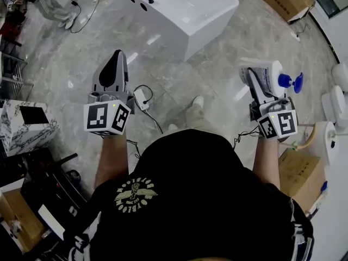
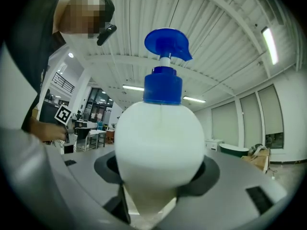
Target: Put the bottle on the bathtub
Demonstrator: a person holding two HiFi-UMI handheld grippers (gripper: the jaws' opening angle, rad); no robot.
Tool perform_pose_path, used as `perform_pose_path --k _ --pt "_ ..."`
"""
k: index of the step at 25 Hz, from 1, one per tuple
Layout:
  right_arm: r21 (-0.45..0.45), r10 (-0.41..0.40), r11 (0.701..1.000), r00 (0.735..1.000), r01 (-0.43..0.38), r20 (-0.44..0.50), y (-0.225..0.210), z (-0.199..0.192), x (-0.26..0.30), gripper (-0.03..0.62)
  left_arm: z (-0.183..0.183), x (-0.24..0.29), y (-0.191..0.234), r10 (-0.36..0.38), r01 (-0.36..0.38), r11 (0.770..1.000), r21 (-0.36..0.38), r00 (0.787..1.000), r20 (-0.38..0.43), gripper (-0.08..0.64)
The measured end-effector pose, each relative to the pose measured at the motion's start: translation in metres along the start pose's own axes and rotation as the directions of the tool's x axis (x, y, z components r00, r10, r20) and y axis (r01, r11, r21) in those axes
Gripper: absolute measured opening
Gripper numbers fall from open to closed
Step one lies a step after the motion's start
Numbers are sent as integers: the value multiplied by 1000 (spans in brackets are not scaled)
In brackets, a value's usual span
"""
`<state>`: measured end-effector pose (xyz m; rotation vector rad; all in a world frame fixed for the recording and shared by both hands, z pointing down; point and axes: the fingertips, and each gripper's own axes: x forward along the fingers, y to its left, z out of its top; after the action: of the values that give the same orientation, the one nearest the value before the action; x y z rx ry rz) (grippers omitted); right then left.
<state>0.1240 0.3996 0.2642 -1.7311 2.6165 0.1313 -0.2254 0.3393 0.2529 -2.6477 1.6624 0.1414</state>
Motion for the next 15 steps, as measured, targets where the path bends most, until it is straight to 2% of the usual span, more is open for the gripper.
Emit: perform_pose_path --k 3,5,15 --pt "-16 13 1000 1000 -13 -13 2 0 8 262 21 6 -4 -27 27 1000 7 997 74 9" --pt "-38 25 999 999 -26 -30 5 -3 13 263 26 11 -3 -40 40 999 7 995 91 9" --pt "-13 14 1000 997 -15 -75 -12 -23 37 263 1 42 -4 -68 69 997 -17 997 35 9"
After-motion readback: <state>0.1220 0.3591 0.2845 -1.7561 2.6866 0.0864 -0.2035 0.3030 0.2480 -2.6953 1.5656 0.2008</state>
